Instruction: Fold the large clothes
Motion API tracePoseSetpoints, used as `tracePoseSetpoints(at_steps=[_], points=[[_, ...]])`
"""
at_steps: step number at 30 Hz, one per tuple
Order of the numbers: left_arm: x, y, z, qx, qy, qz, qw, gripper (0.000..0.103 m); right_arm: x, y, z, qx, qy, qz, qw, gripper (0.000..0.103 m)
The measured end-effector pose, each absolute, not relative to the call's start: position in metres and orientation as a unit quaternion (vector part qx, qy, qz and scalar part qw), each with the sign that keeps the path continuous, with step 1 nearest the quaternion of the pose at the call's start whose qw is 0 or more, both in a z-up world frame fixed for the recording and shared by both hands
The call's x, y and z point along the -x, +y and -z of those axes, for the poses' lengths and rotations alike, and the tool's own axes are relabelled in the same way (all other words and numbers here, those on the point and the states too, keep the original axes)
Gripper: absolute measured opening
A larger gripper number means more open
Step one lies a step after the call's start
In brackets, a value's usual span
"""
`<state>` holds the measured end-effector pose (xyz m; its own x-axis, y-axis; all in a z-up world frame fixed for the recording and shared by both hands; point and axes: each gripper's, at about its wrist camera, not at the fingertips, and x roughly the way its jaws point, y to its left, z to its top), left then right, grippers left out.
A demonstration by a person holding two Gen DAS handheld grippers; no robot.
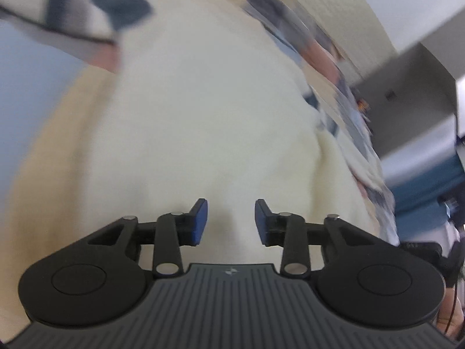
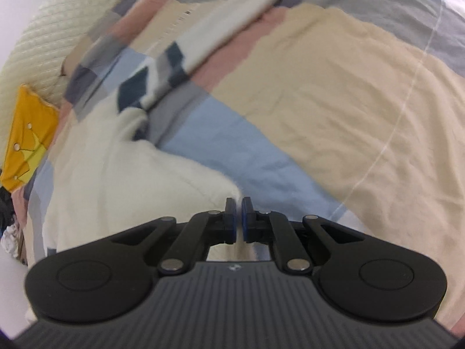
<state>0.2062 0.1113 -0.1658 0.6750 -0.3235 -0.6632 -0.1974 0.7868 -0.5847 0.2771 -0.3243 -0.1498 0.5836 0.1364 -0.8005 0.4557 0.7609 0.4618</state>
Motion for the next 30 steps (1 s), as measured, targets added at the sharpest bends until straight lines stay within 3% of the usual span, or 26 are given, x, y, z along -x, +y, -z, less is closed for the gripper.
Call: tracePoseSetpoints(at_steps=[3, 12, 17, 18, 20, 22, 30], points=[[-0.193, 0.132, 0.162, 0.342, 0.397, 0.000, 0.852, 0.050, -0.279, -0.323, 0.148, -0.320, 0.458, 0.089, 0.825, 0.007], [-0.152, 0.163, 0.176, 0.401, 0.418, -0.087, 0.811, 0.052, -0.294, -0.328, 0.139, -0.184, 0.526, -0.075, 0.827, 0.009], [-0.141, 0.160, 0.184, 0.422, 0.436, -0.095, 0.789, 0.052, -0.293, -0.341, 0.140, -0.176, 0.534, -0.103, 0.820, 0.011], [-0.140, 0.157, 0.185, 0.422, 0.441, -0.094, 0.787, 0.052, -0.293, -0.344, 0.141, -0.178, 0.538, -0.106, 0.817, 0.013], [-0.133, 0.154, 0.188, 0.429, 0.451, -0.093, 0.777, 0.052, -0.293, -0.347, 0.145, -0.186, 0.546, -0.122, 0.808, 0.031], [-0.129, 0.147, 0.192, 0.435, 0.464, -0.091, 0.767, 0.052, -0.291, -0.348, 0.145, -0.200, 0.539, -0.146, 0.805, 0.060], [-0.131, 0.115, 0.215, 0.453, 0.506, -0.053, 0.732, 0.052, -0.313, -0.332, 0.166, -0.169, 0.545, -0.196, 0.797, 0.062]])
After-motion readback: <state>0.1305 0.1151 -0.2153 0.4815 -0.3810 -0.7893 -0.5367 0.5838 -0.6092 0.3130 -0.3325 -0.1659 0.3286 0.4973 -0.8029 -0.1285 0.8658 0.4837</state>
